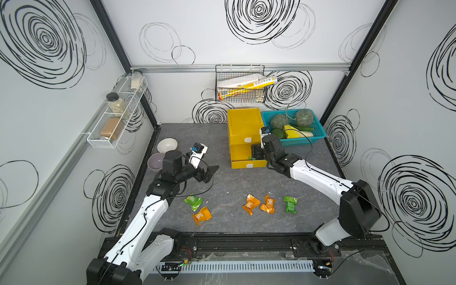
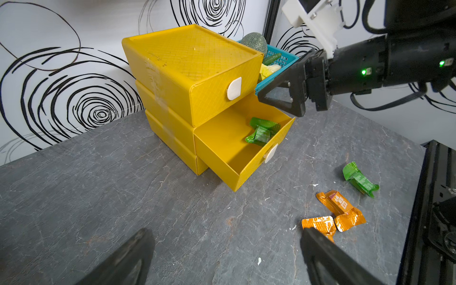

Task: Place the cookies into the drawer by color
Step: Place the cookie in the drawer, then pick up the cookie at the center of the board.

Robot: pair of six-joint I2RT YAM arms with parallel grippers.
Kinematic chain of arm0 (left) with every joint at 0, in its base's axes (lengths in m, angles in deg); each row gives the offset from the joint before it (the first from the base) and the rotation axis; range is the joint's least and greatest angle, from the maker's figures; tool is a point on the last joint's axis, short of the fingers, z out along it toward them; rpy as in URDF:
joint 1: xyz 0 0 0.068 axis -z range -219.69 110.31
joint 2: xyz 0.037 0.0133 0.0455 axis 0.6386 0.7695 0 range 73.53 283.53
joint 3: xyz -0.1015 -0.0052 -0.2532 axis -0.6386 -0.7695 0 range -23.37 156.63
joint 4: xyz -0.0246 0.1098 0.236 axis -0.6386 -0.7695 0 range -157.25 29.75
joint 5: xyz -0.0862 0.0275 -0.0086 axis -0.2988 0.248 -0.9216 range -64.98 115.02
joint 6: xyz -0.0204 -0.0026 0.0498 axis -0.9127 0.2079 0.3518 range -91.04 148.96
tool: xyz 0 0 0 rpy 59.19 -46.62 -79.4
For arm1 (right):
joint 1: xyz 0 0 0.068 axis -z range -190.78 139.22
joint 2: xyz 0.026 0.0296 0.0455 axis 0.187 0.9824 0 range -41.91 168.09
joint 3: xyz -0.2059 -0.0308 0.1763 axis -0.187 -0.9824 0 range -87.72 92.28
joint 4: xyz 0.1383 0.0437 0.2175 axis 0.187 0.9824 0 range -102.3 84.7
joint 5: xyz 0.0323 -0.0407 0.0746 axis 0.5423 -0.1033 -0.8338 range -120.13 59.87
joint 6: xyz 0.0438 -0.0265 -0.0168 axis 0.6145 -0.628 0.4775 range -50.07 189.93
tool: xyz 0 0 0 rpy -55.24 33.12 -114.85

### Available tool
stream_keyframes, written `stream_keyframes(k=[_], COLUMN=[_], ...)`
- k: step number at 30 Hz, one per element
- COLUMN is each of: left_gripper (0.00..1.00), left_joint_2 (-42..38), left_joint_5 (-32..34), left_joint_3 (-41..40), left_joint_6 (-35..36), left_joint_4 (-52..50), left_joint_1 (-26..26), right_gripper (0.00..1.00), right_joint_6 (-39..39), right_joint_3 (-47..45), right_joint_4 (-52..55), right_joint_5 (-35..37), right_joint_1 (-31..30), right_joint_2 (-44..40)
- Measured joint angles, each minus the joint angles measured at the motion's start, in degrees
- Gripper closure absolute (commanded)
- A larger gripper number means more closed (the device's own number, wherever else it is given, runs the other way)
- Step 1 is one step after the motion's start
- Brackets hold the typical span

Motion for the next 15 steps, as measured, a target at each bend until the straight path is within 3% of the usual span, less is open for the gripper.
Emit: stream_keyframes(k=[15], left_gripper=[0.01], left_joint_2=[-0.1], left_joint_5=[-1.9], left_joint_3=[0.0], left_joint_6=[1.7], left_joint_4=[0.0], left_joint_1=[-0.2], right_gripper=[0.05], right_joint_6=[-1.0], right_joint_3=[-11.4], right_joint_4=[2.5], right_joint_5=[2.4], right_joint_1=[0.0], right_joint_2=[-16.9])
